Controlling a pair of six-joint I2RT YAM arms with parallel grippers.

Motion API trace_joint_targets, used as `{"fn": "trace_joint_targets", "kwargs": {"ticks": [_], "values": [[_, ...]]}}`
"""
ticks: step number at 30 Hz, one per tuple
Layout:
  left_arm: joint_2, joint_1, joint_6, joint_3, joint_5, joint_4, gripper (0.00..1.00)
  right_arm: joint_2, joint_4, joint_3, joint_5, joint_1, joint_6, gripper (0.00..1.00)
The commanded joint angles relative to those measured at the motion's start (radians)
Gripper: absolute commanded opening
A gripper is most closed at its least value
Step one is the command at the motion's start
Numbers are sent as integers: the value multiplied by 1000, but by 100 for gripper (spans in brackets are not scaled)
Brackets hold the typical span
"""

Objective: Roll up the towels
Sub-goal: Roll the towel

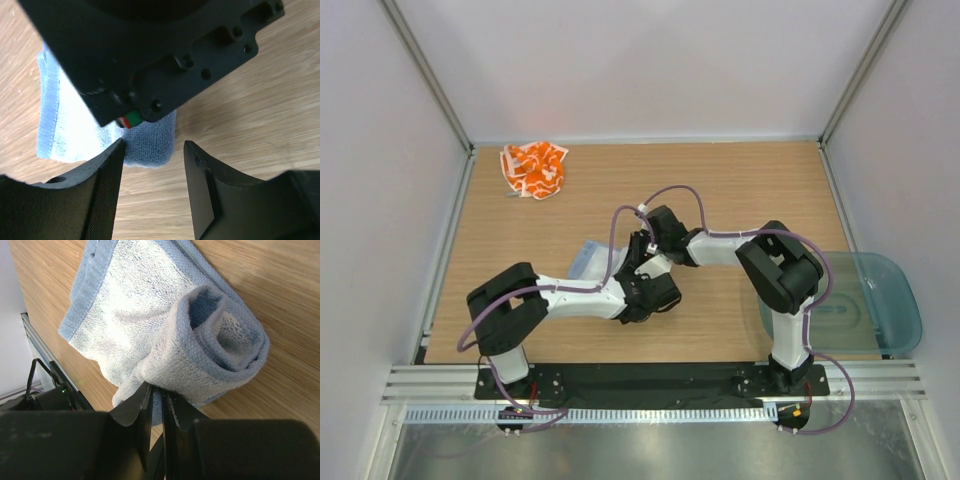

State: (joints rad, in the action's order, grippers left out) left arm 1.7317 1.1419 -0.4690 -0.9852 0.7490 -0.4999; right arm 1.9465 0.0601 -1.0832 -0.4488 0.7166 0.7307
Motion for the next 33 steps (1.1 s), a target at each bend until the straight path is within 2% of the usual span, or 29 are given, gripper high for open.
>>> {"fn": "trace_joint_targets", "kwargs": {"ticks": [1, 6, 9, 18, 22, 25, 27, 28, 30, 33], "values": [[35, 1, -72, -32, 27, -67, 52, 32, -100, -3, 16, 7, -37, 19], [51, -2, -151, -18, 32, -100, 54, 34, -121, -21, -37, -17, -60, 19], [75, -14, -148, -33, 23, -103, 54, 45, -135, -33, -70, -35, -71, 19], [187, -70, -129, -92, -48, -123, 30, 104, -201, -93, -129, -46, -116, 20], [181, -79, -106, -78, -82, -98, 16, 109, -218, -109, -146, -60, -123, 21], [138, -79, -92, -52, -114, -68, 8, 112, -238, -125, -149, -78, -132, 25], [92, -79, -76, -32, -140, -34, 7, 120, -253, -139, -136, -92, -142, 31], [77, -79, -71, -15, -180, -23, 1, 123, -275, -156, -128, -98, -146, 34], [39, -79, -63, 5, -213, 7, 0, 127, -310, -178, -110, -112, -169, 39], [-7, -79, -69, 37, -276, 32, 0, 126, -342, -193, -85, -167, -177, 40]]}}
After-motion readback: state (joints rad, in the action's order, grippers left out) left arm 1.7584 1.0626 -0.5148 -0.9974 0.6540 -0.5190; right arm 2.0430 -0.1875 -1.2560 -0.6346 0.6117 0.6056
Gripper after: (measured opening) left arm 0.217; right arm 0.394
